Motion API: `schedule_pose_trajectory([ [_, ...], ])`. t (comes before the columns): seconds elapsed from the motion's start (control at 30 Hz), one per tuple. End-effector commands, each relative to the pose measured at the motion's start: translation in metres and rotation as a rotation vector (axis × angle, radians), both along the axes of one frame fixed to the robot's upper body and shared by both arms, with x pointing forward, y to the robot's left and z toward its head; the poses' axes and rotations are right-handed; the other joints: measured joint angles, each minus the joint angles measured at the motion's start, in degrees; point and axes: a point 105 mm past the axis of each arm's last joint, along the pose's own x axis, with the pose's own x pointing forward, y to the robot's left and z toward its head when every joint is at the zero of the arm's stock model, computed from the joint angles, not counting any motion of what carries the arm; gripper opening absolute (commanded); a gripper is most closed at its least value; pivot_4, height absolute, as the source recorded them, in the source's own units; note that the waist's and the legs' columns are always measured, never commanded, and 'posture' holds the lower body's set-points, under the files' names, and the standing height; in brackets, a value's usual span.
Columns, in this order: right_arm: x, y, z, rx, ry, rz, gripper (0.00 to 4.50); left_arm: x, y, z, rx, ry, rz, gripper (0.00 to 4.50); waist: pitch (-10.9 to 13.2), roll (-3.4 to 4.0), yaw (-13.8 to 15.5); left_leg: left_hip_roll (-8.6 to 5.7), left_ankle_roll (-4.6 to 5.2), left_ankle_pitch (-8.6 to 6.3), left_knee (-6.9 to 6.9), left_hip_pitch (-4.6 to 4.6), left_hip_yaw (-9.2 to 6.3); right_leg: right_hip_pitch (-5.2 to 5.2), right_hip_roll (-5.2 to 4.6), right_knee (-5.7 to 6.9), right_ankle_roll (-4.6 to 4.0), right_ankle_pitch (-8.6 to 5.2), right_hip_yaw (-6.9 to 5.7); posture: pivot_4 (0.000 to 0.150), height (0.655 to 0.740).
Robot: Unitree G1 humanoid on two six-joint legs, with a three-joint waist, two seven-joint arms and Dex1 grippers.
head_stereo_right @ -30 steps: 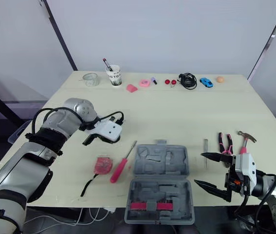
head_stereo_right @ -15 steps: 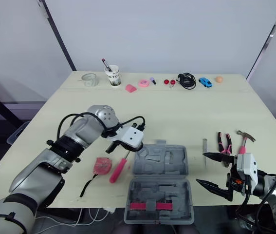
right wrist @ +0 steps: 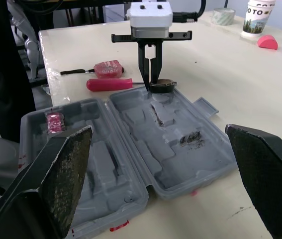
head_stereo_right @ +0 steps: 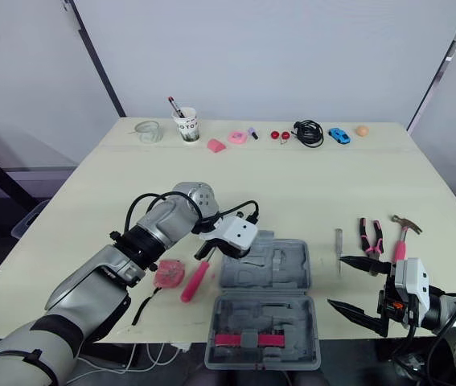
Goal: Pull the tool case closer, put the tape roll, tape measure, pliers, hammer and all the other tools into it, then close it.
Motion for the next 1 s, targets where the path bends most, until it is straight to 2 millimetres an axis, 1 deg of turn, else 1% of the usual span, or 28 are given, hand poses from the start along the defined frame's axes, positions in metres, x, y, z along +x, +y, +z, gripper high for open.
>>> schedule_pose_trajectory([
  [0.03, 0.001, -0.005, 0.008, -0.012, -0.043, -0.023, 4.50, 0.008, -0.001, 0.010, -0.020, -0.020, 0.004, 0.05, 0.0, 0.00, 0.0, 0.00, 0.00, 0.00, 0.00, 0.00, 0.00, 0.00, 0.00, 0.00, 0.00, 0.00, 0.00, 0.150, 0.7400],
  [0.17, 0.001, -0.004, 0.007, -0.015, -0.044, -0.023, 4.50, 0.008, -0.003, 0.007, -0.062, 0.025, 0.016, 0.05, 0.0, 0.00, 0.0, 0.00, 0.00, 0.00, 0.00, -0.01, 0.00, 0.00, 0.00, -0.01, 0.00, 0.00, 0.00, 0.150, 0.7400],
  [0.3, 0.000, -0.002, 0.007, -0.012, -0.047, -0.024, 4.50, 0.017, 0.000, 0.005, -0.062, 0.003, 0.056, 0.05, 0.0, -0.01, 0.0, 0.00, 0.00, 0.00, 0.00, -0.01, -0.01, 0.00, 0.00, -0.01, 0.00, 0.00, 0.00, 0.150, 0.7400],
  [0.53, 0.000, -0.003, 0.007, -0.017, -0.051, -0.035, 4.50, 0.022, 0.005, 0.000, -0.039, 0.017, 0.081, 0.05, 0.0, -0.01, 0.0, 0.00, 0.00, 0.00, 0.00, -0.01, 0.00, -0.01, 0.00, -0.01, 0.00, 0.00, 0.00, 0.150, 0.7400],
  [0.67, 0.000, -0.002, 0.008, -0.018, -0.054, -0.038, 4.50, 0.019, 0.003, -0.004, -0.037, 0.040, 0.072, 0.05, 0.0, -0.01, 0.0, 0.00, 0.00, 0.00, 0.00, -0.01, 0.00, -0.01, 0.00, -0.01, 0.00, 0.00, 0.00, 0.150, 0.7400],
  [1.0, 0.000, -0.001, 0.010, -0.017, -0.059, -0.037, 4.50, 0.019, 0.000, -0.008, -0.046, 0.032, 0.065, 0.05, 0.0, 0.00, 0.1, -0.01, 0.00, 0.00, 0.00, -0.02, -0.01, 0.00, 0.00, -0.01, 0.00, 0.00, 0.00, 0.150, 0.7400],
])
